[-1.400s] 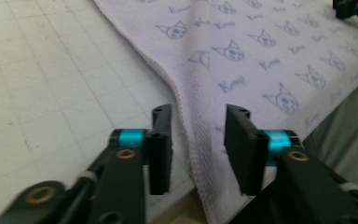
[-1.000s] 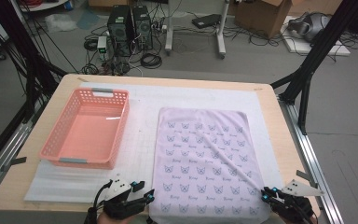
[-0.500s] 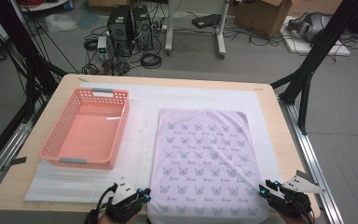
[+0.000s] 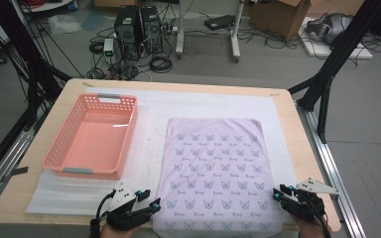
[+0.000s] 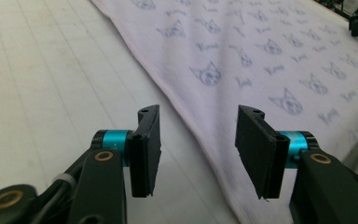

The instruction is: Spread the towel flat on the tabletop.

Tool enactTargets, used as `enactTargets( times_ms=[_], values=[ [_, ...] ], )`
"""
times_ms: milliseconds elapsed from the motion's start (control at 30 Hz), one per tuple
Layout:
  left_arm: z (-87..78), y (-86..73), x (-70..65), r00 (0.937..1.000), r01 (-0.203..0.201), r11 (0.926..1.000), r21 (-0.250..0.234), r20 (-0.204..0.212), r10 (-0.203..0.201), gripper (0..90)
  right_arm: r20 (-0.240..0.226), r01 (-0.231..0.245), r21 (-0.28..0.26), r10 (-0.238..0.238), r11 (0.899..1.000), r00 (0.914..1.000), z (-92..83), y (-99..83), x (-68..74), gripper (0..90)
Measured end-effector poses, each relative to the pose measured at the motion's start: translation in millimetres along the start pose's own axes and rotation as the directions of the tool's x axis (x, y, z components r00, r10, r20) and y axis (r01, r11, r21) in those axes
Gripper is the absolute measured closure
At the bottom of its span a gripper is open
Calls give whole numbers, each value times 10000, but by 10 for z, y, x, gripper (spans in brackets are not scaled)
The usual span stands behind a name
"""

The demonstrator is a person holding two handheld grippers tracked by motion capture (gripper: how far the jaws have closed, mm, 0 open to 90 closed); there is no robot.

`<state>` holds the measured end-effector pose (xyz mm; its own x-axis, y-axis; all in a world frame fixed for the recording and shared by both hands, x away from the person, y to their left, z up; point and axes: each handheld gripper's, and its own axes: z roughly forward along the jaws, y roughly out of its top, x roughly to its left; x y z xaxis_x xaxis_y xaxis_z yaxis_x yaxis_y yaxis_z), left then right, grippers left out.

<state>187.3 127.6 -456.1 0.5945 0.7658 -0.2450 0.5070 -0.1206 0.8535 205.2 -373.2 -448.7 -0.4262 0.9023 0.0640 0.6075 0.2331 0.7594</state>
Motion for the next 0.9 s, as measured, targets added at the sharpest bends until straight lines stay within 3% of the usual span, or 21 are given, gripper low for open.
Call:
enactTargets(
  times_ms=[100, 200, 300, 467, 533, 600, 700, 767, 900],
  values=[
    [78, 77, 34, 9999, -70, 10000, -50, 77, 71, 489, -129, 6, 53, -5, 10000, 9999, 9, 7, -11, 693],
    [132, 160, 77, 9998, -109, 9997, -208, 157, 112, 483, -571, 58, 233, -45, 9997, 9984, 21, 29, -3, 875],
    [188, 234, 137, 9997, -90, 9995, -301, 239, 97, 477, -533, 347, 476, -322, 9983, 9981, 14, 60, 3, 891],
    [308, 298, 197, 9994, -111, 9999, -102, 320, 114, 477, -373, 267, 763, -239, 9967, 9990, -87, 20, -61, 892],
    [358, 328, 207, 9994, -56, 10000, 10, 329, 55, 485, -472, 259, 758, -224, 9968, 9986, -81, 26, -70, 862],
    [410, 355, 209, 9992, -88, 9998, 180, 396, 80, 506, -507, 230, 744, -193, 9970, 9985, -59, 46, -63, 708],
    [512, 374, 197, 9993, -142, 9972, 728, 350, 116, 564, -474, 322, 428, -302, 9986, 9984, -30, 77, -69, 658],
    [571, 388, 170, 9997, -244, 9919, 1246, 53, 239, 627, -480, 388, 262, -375, 9989, 9981, 6, 93, -63, 642],
    [584, 394, 139, 9973, -383, 9905, 1323, -573, 462, 819, -478, 378, 144, -371, 9992, 9982, 85, 117, -51, 622]
  ],
)
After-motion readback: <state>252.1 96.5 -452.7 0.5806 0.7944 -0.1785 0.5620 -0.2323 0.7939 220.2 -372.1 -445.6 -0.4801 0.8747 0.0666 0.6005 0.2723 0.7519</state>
